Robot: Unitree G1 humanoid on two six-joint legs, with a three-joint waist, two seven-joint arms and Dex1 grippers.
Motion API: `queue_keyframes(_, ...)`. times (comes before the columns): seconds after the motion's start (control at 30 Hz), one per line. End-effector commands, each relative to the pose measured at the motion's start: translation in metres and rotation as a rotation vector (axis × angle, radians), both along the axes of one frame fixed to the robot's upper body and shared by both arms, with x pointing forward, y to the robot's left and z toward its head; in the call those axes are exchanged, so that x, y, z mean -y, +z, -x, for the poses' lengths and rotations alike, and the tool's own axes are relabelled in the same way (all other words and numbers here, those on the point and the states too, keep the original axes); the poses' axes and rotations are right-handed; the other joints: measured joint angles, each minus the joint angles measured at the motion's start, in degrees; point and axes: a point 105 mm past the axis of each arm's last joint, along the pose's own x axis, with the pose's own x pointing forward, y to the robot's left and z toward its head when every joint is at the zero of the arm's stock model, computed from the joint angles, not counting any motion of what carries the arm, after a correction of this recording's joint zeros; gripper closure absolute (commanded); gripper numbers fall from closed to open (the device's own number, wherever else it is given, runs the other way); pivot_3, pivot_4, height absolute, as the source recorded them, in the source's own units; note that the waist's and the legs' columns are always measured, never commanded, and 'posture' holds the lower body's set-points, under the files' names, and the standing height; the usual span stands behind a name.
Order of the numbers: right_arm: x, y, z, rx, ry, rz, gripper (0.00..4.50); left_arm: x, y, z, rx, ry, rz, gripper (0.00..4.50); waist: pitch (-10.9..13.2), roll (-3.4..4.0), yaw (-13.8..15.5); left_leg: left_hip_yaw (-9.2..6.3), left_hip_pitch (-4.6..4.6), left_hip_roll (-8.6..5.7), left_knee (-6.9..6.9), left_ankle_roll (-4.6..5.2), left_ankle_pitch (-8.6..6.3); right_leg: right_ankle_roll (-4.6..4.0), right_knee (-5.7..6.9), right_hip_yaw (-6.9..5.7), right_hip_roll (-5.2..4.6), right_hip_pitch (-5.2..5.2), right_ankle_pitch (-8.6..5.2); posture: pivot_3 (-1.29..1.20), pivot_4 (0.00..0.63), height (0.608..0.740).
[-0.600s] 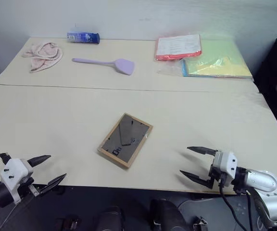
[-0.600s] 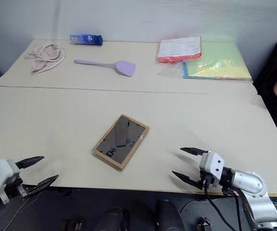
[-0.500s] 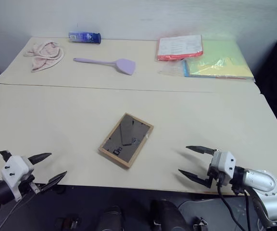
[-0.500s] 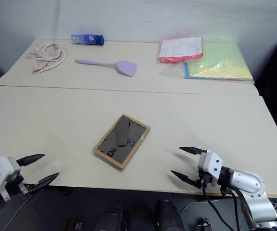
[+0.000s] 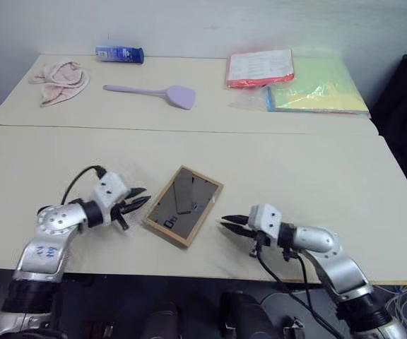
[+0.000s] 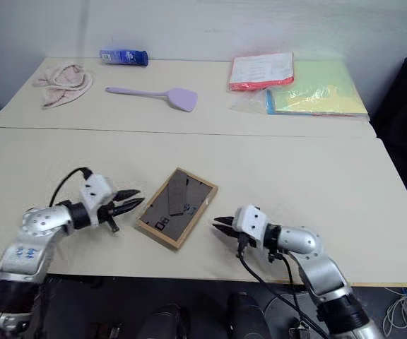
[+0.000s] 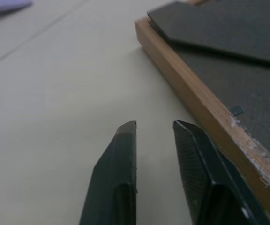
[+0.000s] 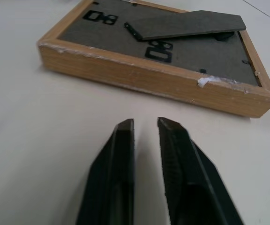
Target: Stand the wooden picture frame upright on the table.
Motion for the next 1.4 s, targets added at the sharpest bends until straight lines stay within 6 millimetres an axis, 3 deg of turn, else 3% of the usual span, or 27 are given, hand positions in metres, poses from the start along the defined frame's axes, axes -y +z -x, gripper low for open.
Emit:
queue_keyframes(0.03,-0.012,0.006,-0.007,0.027,0.002,-0.010,4.48,0.014,-0.002,0.004,-0.009,-0.079,-0.004,3.84,0.0,0.00,0.1,-0.02,0.00,0.00,0.04,0.01,0.00,0.00,0.01,-0.01,-0.01,0.01,0.00,0.00,0.150,0.740)
queue_keyframes(0.33,-0.007,0.015,-0.027,0.042,-0.023,-0.002,4.48,0.047,0.004,0.026,-0.039,-0.188,0.112,3.84,0.0,0.00,0.1,-0.08,-0.05,-0.01,0.32,0.13,-0.11,0.01,0.09,0.01,-0.09,0.07,0.00,0.00,0.150,0.740)
queue_keyframes(0.47,-0.002,0.016,-0.030,0.038,-0.019,0.014,4.48,0.037,0.003,0.029,-0.046,-0.130,0.104,3.84,0.0,0.00,0.1,-0.10,-0.06,0.01,0.34,0.11,-0.10,0.01,0.10,0.00,-0.07,0.06,0.01,0.00,0.150,0.740)
queue_keyframes(0.57,0.008,0.018,-0.030,0.038,-0.019,0.037,4.48,0.016,0.005,0.033,-0.112,-0.039,0.118,3.84,0.0,0.00,-0.1,-0.08,-0.06,0.04,0.33,0.10,-0.10,0.01,0.11,0.02,-0.05,0.05,0.01,0.00,0.150,0.740)
queue_keyframes(0.63,0.015,0.020,-0.025,0.030,-0.004,0.064,4.50,0.001,0.008,0.038,-0.238,0.040,0.202,3.45,0.0,0.00,0.0,-0.09,-0.06,0.04,0.32,0.10,-0.10,0.01,0.11,0.01,-0.05,0.05,0.00,0.00,0.150,0.740)
queue_keyframes(0.7,0.019,0.021,-0.020,0.020,0.023,0.089,4.50,-0.002,0.012,0.049,-0.424,0.049,0.318,3.04,0.0,0.00,0.1,-0.13,-0.06,0.04,0.34,0.10,-0.11,0.01,0.09,0.01,-0.07,0.07,0.00,0.00,0.150,0.740)
queue_keyframes(0.8,0.019,0.023,-0.012,0.002,0.055,0.117,4.50,0.000,0.015,0.068,-0.739,0.040,0.408,2.07,0.0,-0.01,0.2,-0.23,-0.06,0.02,0.35,0.12,-0.12,0.01,0.05,-0.01,-0.08,0.13,0.00,0.00,0.150,0.740)
queue_keyframes(0.9,0.016,0.021,-0.007,-0.022,0.075,0.144,4.50,0.000,0.017,0.055,-0.884,0.168,0.468,1.14,0.0,-0.01,0.6,-0.34,-0.06,-0.04,0.38,0.13,-0.12,0.01,0.06,0.00,-0.08,0.20,0.00,0.00,0.150,0.740)
queue_keyframes(1.0,0.010,0.018,-0.005,-0.038,0.073,0.148,4.50,0.019,0.018,0.054,-0.989,0.098,0.462,0.21,0.0,-0.03,0.5,-0.35,-0.09,-0.06,0.43,0.12,-0.11,0.02,0.09,0.00,-0.04,0.20,0.01,0.00,0.150,0.740)
queue_keyframes(1.27,-0.003,0.018,-0.005,-0.025,0.077,0.144,4.50,0.058,0.002,0.033,-1.104,0.084,0.490,0.21,0.0,-0.03,0.4,-0.32,-0.02,-0.07,0.44,0.03,-0.08,0.02,0.14,0.05,-0.04,0.20,0.01,0.00,0.150,0.740)
queue_keyframes(1.4,-0.005,0.019,-0.009,-0.014,0.070,0.147,4.50,0.074,0.004,0.025,-1.146,0.063,0.529,0.21,0.0,-0.02,1.4,-0.31,0.00,-0.12,0.51,0.04,-0.08,0.04,0.15,0.06,-0.06,0.23,0.02,0.00,0.150,0.740)
